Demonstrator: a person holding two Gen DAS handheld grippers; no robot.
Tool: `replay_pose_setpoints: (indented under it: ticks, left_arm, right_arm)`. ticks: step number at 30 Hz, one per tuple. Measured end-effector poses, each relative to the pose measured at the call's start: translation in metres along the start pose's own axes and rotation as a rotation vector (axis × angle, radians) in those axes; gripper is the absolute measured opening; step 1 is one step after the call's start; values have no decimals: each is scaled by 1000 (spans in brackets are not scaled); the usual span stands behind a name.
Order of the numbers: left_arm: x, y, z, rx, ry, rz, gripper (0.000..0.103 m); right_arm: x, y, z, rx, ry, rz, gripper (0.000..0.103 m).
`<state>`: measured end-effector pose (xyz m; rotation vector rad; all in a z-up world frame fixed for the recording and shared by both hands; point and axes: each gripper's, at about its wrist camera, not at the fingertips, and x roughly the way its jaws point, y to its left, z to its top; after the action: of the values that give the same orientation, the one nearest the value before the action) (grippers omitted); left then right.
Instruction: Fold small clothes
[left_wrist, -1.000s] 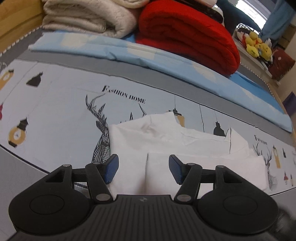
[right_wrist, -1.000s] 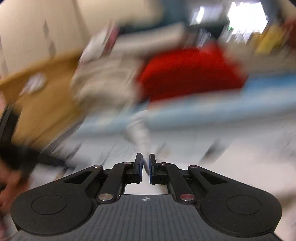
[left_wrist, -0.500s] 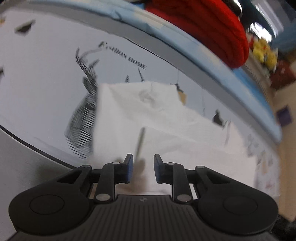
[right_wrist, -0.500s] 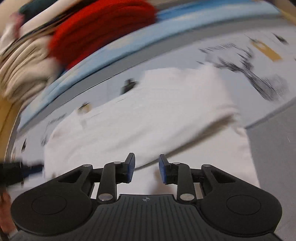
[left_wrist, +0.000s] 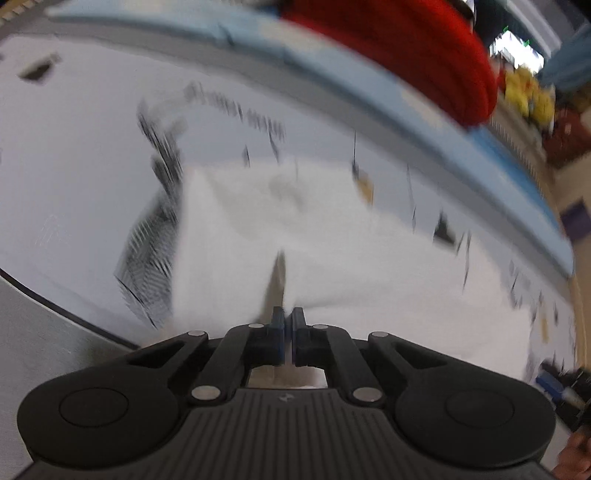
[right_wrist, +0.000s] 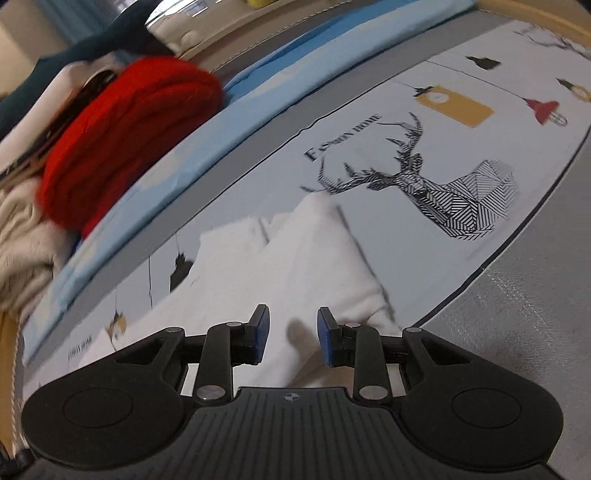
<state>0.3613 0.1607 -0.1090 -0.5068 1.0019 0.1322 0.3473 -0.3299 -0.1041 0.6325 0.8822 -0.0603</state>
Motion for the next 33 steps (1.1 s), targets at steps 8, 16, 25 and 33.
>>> replay_pose_setpoints:
  ticks: [8, 16, 25, 33]
  left_arm:
    - [-35, 23, 7, -42, -71, 188, 6]
    - [-26, 30, 8, -87, -49, 125, 16]
    - [-17, 49, 8, -163, -3, 124, 30]
    - [-2, 42, 4, -105, 41, 107, 4]
  right_arm:
    - [25, -6, -6, 67, 88, 1, 31]
    - [22, -22, -7, 123, 60, -140, 30]
    - [36, -19, -8, 196, 88, -27, 11]
    - [22, -19, -2, 163, -6, -47, 0]
